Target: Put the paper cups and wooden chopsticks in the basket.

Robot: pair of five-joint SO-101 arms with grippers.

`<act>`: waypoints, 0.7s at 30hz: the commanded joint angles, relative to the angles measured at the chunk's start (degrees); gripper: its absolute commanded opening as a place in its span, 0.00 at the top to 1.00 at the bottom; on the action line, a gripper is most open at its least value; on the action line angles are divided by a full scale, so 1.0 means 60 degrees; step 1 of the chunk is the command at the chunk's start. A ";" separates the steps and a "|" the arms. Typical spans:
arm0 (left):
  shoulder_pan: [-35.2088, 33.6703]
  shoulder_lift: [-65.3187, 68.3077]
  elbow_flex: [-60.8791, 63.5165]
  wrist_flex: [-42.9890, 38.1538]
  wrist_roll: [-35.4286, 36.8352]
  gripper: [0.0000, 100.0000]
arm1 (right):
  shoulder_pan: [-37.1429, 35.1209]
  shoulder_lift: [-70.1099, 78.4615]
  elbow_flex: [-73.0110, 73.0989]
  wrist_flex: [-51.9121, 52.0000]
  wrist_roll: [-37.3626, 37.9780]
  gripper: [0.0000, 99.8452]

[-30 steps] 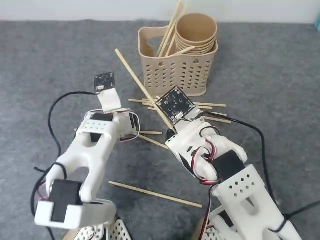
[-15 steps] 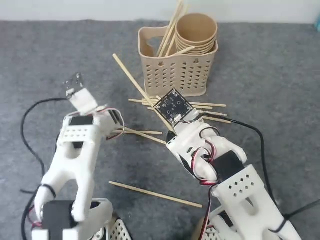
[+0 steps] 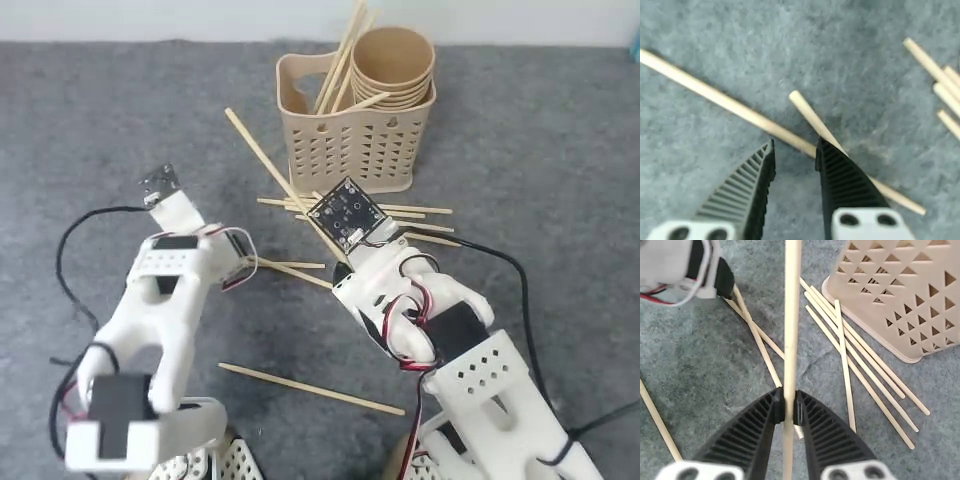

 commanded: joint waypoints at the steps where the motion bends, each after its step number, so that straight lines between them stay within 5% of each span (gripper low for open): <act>1: 0.0425 0.0821 -0.1048 -0.0176 0.0484 0.87 | -0.0081 -0.0300 -0.0088 -0.0037 0.0147 0.99; 12: 0.0425 0.1260 -0.1136 0.0103 0.0601 0.88 | -0.0095 -0.0300 -0.0073 0.0007 0.0410 0.99; 16: 0.0410 0.1260 -0.1121 0.0234 0.0527 1.00 | -0.0095 -0.0300 -0.0073 0.0007 0.0381 0.99; 21: 0.0410 0.1158 -0.1150 0.0542 -0.0088 0.99 | -0.0095 -0.0300 -0.0073 -0.0022 0.0366 0.99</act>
